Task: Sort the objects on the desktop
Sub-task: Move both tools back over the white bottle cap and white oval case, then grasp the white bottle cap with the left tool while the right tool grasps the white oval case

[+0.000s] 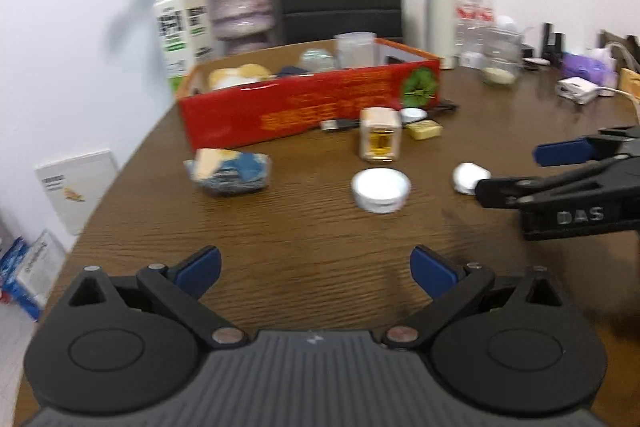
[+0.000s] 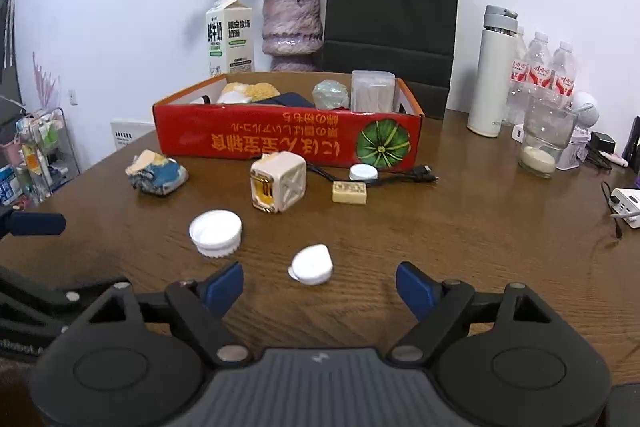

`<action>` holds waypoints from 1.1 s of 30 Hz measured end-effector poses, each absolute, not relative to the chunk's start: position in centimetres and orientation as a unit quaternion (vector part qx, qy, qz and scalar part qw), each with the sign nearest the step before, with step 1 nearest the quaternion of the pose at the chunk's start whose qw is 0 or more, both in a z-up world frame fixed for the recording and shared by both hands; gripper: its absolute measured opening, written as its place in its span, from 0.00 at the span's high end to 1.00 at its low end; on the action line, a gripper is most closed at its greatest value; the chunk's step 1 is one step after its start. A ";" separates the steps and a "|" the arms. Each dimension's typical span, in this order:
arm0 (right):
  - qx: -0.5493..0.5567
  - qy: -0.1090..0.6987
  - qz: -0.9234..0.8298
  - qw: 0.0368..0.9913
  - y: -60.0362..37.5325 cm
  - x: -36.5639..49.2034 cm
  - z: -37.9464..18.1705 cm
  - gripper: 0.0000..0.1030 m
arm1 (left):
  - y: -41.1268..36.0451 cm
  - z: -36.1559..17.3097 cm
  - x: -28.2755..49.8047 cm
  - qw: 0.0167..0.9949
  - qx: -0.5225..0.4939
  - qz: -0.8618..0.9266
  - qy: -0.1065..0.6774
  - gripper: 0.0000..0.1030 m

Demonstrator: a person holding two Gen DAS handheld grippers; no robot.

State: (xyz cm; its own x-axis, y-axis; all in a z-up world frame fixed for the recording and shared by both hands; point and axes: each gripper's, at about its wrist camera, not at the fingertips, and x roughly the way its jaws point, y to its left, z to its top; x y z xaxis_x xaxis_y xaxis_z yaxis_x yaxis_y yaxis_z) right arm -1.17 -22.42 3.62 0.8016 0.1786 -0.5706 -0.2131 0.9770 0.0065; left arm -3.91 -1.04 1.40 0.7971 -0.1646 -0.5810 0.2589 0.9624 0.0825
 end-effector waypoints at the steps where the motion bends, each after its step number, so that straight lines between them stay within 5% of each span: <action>1: -0.026 0.299 0.106 0.948 -22.6 -1.0 3.6 0.23 | -1.3 1.4 -3.6 0.944 0.074 -0.124 0.298 0.00; 7: -0.028 0.324 0.113 0.939 -22.3 1.5 2.7 0.48 | -2.9 0.9 0.5 0.932 0.055 -0.158 0.321 0.10; 9: -0.024 0.330 0.114 0.937 -22.4 2.2 2.5 0.65 | -3.4 0.9 1.6 0.930 0.054 -0.165 0.325 0.20; 15: -0.027 0.328 0.121 0.937 -22.5 2.8 2.2 0.81 | -3.8 0.2 3.7 0.923 0.025 -0.179 0.341 0.35; 16: -0.025 0.327 0.123 0.937 -22.5 2.8 2.3 0.82 | -3.8 0.0 3.8 0.922 0.018 -0.182 0.342 0.40; 17: -0.024 0.327 0.122 0.937 -22.6 2.8 2.3 0.82 | -3.8 0.1 3.8 0.924 0.019 -0.179 0.336 0.60; 22: -0.016 0.310 0.117 0.943 -22.8 2.8 3.2 0.85 | -2.8 0.7 3.2 0.929 0.005 -0.166 0.332 0.60; 24: -0.007 0.299 0.112 0.948 -23.0 2.8 4.0 0.95 | -2.0 1.4 2.8 0.936 -0.001 -0.152 0.319 0.60; 30: 0.004 0.273 0.102 0.957 -23.4 3.8 5.7 0.95 | 2.0 4.7 3.4 0.956 -0.041 -0.108 0.271 0.60; 33: 0.000 0.291 0.101 0.951 -23.4 4.2 5.0 0.82 | 3.5 5.2 3.7 0.958 -0.049 -0.088 0.268 0.60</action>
